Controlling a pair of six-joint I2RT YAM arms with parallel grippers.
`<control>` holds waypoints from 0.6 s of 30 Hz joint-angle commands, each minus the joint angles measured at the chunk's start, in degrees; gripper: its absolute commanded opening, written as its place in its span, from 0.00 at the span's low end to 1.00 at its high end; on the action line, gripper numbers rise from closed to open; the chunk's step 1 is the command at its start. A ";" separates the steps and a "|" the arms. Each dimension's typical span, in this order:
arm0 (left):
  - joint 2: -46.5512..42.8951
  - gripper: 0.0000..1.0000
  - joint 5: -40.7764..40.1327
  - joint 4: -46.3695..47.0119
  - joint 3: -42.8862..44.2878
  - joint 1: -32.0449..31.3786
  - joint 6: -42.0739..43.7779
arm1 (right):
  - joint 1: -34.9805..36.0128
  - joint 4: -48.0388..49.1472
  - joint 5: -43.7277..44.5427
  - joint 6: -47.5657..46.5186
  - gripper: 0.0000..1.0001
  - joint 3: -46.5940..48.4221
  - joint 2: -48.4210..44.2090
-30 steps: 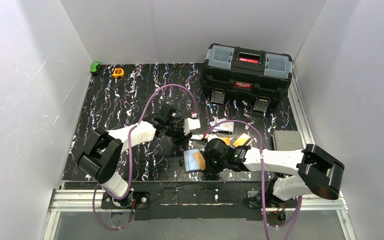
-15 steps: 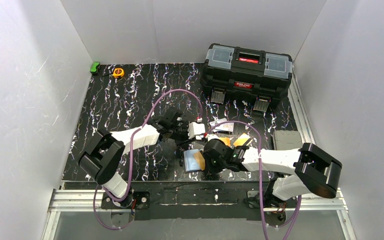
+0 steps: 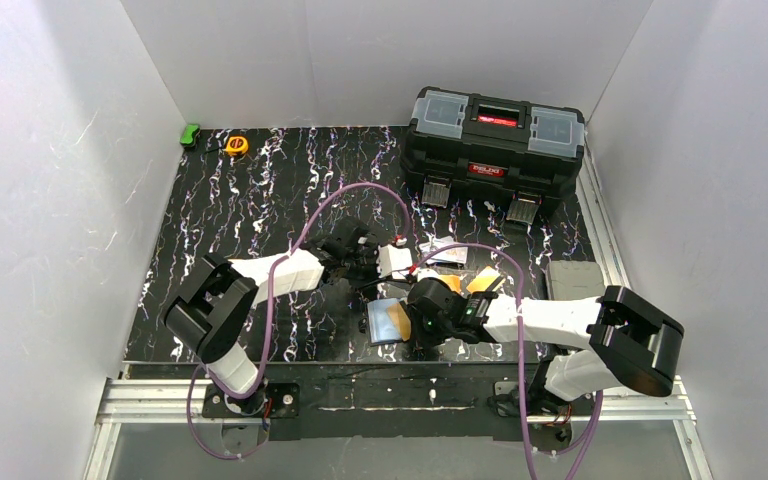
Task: Put the credit cards into the card holder
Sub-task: Insert the credit card into the card holder.
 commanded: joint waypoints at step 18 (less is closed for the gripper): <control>-4.41 0.26 5.74 -6.83 -3.81 -7.84 -2.75 | 1.51 14.89 7.37 -3.68 0.07 -0.76 -0.06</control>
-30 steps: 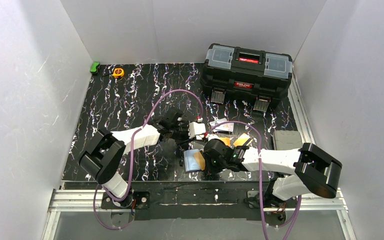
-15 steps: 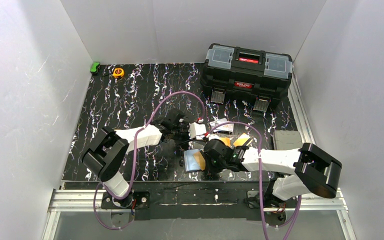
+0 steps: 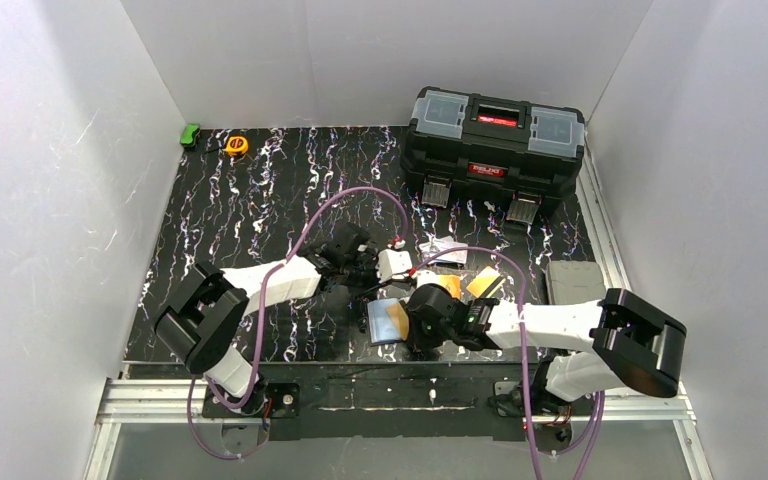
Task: Put the credit cards into the card holder
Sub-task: Insert the credit card into the card holder.
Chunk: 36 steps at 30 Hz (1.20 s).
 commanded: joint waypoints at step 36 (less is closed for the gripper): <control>-19.40 0.20 11.87 -15.68 -3.69 0.13 -3.02 | -13.78 9.10 -7.92 -10.02 0.44 1.47 -14.05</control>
